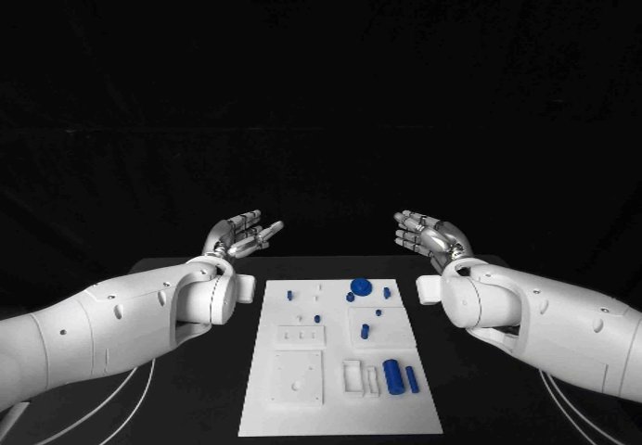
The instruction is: Assemble the parts on the task board
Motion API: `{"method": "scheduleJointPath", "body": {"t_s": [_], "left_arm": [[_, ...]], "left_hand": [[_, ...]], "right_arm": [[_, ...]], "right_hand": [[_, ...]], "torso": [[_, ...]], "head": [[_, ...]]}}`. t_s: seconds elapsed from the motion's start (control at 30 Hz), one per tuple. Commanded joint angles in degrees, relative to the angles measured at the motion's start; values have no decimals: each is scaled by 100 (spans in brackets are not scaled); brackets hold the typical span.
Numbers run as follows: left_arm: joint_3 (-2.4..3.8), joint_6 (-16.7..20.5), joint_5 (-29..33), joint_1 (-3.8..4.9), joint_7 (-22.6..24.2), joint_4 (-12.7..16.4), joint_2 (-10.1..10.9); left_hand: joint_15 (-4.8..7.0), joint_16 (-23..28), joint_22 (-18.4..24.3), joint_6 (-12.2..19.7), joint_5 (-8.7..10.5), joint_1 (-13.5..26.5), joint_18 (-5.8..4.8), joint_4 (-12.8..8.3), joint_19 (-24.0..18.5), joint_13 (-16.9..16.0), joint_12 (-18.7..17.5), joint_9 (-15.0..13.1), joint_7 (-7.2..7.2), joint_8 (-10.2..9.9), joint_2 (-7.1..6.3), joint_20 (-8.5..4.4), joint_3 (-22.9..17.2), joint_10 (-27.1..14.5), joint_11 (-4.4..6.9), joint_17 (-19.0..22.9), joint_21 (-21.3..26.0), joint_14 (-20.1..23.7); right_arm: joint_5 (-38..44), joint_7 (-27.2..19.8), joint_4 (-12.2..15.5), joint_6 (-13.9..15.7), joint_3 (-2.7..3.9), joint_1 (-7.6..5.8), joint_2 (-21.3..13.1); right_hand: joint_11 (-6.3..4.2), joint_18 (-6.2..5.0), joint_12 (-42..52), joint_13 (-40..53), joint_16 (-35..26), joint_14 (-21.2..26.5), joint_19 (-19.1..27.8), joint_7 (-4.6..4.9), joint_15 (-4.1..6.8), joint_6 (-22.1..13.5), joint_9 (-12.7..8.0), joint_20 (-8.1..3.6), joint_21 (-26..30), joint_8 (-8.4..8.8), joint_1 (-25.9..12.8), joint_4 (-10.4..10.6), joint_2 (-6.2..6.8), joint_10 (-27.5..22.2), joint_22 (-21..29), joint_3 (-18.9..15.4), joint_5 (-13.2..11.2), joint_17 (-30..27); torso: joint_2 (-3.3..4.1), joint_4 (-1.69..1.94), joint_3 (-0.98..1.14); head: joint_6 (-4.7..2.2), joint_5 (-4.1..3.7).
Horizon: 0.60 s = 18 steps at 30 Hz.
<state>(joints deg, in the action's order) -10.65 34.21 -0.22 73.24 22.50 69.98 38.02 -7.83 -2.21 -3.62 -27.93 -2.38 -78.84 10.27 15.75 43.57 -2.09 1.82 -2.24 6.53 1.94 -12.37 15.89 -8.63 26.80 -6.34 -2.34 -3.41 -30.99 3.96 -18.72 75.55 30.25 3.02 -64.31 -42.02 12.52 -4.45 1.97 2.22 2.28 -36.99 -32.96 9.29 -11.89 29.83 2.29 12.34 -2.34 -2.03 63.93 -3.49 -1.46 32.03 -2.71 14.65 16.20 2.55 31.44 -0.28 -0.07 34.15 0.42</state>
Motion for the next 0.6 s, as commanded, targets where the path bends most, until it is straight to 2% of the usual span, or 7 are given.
{"method": "scheduleJointPath", "body": {"t_s": [0.03, 0.13, 0.3, 0.4, 0.43, 0.5, 0.6], "left_arm": [[-100, -743, -116, 146, -412, -240, -96], [-160, -832, -124, 221, -466, -356, -136], [-167, -842, -125, 229, -472, -368, -140], [-167, -842, -125, 229, -472, -368, -140], [-148, -792, -80, 246, -292, -227, -73], [-148, -776, -91, 254, -255, -177, -37], [-148, -761, -101, 262, -218, -94, 24]], "left_hand": [[-26, -30, -19, -131, -36, -282, 95, 86, 150, -12, 41, -17, -8, 44, -58, 53, 20, 125, -15, -17, -36, -144], [-26, -30, -19, -131, -36, -282, 95, 86, 150, -12, 41, -17, -8, 44, -58, 53, 20, 125, -15, -17, -36, -144], [-34, -55, -33, -224, -35, -310, 116, 66, 232, -20, 52, -23, 33, 53, 7, 45, -9, 271, -50, -33, -63, -379], [-13, -179, -98, -889, -26, -358, 248, -114, 620, -70, 156, -69, 199, 143, 283, 11, -95, 1355, -196, -88, -240, -1424], [-15, -198, -113, -1075, -37, -323, 289, -233, 755, -73, 132, -69, 198, 146, 354, -3, -76, 1627, -198, -98, -297, -1776], [-47, -206, -130, -1266, -38, -242, 325, -457, 970, -82, 114, -69, 227, 112, 457, -68, -38, 1925, -227, -124, -382, -2377], [-43, -223, -187, -1633, -40, -180, 211, -775, 1350, -108, 144, -84, 222, 120, 609, -324, 7, 2528, -217, -148, -567, -2908]], "right_arm": [[555, 854, -309, -1387, 53, -86, 66], [685, 1104, -540, -1758, 100, -152, 110], [803, 1331, -750, -2096, 143, -213, 150], [823, 1371, -787, -2155, 151, -223, 157], [2565, 1098, -906, -1981, 152, -227, 116], [2933, 1059, -958, -1990, 153, -227, 145], [3637, 1005, -1018, -1932, 154, -227, 184]], "right_hand": [[27, -84, 48, 24, 42, -255, -238, 246, -44, 293, 15, 17, -48, -38, 593, -313, 95, 330, -18, -206, -48, 17], [14, -95, 54, 29, 45, -329, -347, 228, -38, 383, 23, 8, -57, -49, 729, -428, 92, 434, -25, -355, -35, 20], [-73, -146, 79, 54, 63, -809, -915, 156, 14, 975, 49, -45, -98, -79, 879, -653, 138, 1078, -61, -395, -1, 37], [-153, -161, 93, 69, 79, -1212, -1329, 71, 74, 1545, 73, -94, -126, -107, 934, -803, 152, 1607, -84, -285, 350, 53], [-181, -163, 100, 76, 83, -1329, -1434, 35, 95, 1801, 82, -113, -132, -116, 931, -862, 157, 1803, -89, -219, 437, 57], [-241, -185, 115, 90, 115, -1874, -1791, -3, 157, 2178, 97, -172, -170, -131, 902, -959, 170, 2222, -111, -93, 501, 80], [-324, -197, 126, 104, 109, -2389, -2149, -46, 288, 2670, 115, -293, -176, -140, 811, -1051, 199, 2667, -108, 91, 499, 93]], "torso": [[0, 0, 0], [0, 0, 0], [0, 0, 0], [0, 0, 0], [6, -10, -41], [15, -16, -46], [33, -5, -44]], "head": [[1, 0], [1, 0], [1, 0], [1, 0], [56, 49], [61, 61], [76, 62]]}}
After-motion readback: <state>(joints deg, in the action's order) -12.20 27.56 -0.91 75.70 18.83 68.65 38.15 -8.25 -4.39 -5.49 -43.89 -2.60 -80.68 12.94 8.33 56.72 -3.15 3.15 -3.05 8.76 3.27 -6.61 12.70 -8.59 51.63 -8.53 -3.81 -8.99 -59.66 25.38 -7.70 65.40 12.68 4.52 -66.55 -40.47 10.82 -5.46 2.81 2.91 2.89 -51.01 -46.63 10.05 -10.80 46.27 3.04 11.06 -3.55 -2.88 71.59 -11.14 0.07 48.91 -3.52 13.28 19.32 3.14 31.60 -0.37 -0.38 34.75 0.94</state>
